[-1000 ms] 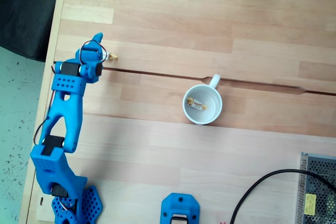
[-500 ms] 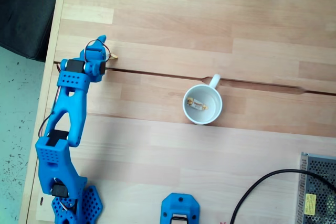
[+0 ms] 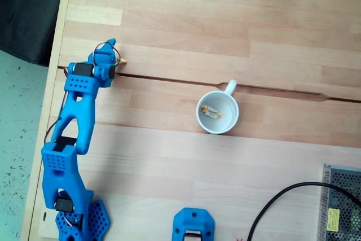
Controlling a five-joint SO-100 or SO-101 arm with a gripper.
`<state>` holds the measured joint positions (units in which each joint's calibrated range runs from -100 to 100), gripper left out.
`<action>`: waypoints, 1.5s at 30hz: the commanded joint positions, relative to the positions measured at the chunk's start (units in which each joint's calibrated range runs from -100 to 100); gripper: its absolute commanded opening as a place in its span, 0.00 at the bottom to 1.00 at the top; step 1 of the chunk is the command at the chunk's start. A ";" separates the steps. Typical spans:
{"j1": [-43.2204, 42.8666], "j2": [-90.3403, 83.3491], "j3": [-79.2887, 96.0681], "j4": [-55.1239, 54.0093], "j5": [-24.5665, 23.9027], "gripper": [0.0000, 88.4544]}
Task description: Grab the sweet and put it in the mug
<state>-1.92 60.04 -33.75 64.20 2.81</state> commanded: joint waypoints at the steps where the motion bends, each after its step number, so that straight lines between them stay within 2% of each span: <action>1: -0.48 -0.48 -4.43 0.08 0.15 0.46; 7: -0.48 -0.48 -4.52 0.08 0.20 0.42; 15: -0.48 -0.48 -4.79 -0.09 0.20 0.15; 20: -0.48 -0.48 -5.05 -0.49 0.20 0.05; 36: 0.47 -2.12 -5.59 -0.25 -0.39 0.04; 45: 0.40 -15.80 -4.07 0.72 0.10 0.04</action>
<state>-1.70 55.40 -35.81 64.44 2.61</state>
